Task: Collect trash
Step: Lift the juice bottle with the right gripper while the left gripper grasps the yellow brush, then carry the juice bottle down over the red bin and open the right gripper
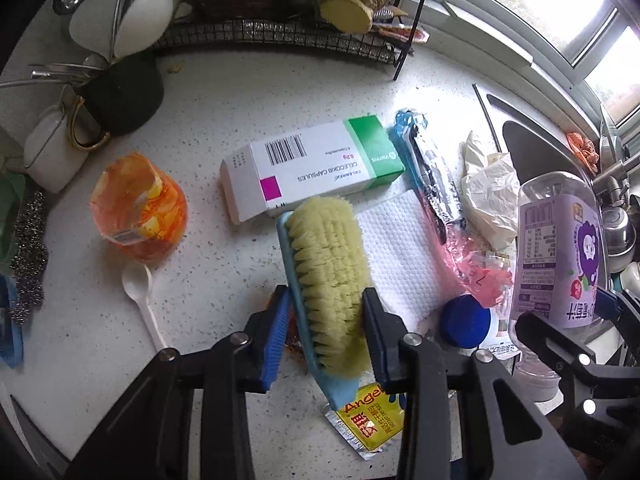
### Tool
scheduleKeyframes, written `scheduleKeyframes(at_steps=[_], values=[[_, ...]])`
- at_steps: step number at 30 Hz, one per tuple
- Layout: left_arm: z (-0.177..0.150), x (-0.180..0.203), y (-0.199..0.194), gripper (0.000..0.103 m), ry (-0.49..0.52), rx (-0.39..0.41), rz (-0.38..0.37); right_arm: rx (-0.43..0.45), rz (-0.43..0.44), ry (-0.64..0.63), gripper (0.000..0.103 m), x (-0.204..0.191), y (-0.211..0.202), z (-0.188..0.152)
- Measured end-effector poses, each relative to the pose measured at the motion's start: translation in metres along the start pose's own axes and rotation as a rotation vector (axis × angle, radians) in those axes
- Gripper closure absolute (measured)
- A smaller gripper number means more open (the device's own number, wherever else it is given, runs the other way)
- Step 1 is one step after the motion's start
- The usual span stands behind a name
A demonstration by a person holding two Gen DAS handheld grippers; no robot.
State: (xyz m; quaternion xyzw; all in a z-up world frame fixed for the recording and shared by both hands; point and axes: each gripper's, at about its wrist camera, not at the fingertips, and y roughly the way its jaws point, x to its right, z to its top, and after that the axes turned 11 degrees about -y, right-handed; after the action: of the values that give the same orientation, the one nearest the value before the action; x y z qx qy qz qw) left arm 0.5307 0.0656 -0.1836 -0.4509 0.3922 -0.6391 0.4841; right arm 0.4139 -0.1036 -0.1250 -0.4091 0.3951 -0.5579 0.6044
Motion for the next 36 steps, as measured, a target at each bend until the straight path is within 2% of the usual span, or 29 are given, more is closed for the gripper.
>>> scheduleKeyframes(at_steps=[6,11,15,22,29,36], values=[[-0.016,0.009,-0.046,0.070,0.003,0.070,-0.009,0.059,0.026,-0.022,0.028,-0.001,-0.025,-0.009],[-0.045,0.027,-0.077,0.070,-0.005,0.121,0.003,0.104,0.055,-0.045,0.028,-0.001,-0.049,-0.031],[-0.077,0.042,-0.096,0.070,-0.023,0.144,0.016,0.129,0.079,-0.078,0.028,0.005,-0.069,-0.056],[-0.152,0.075,-0.120,0.070,-0.059,0.173,0.050,0.161,0.121,-0.140,0.028,0.016,-0.101,-0.106],[-0.245,0.105,-0.122,0.070,-0.108,0.146,0.065,0.142,0.158,-0.214,0.028,0.026,-0.115,-0.173],[-0.324,0.119,-0.090,0.070,-0.146,0.044,0.057,0.057,0.186,-0.243,0.028,0.034,-0.097,-0.244]])
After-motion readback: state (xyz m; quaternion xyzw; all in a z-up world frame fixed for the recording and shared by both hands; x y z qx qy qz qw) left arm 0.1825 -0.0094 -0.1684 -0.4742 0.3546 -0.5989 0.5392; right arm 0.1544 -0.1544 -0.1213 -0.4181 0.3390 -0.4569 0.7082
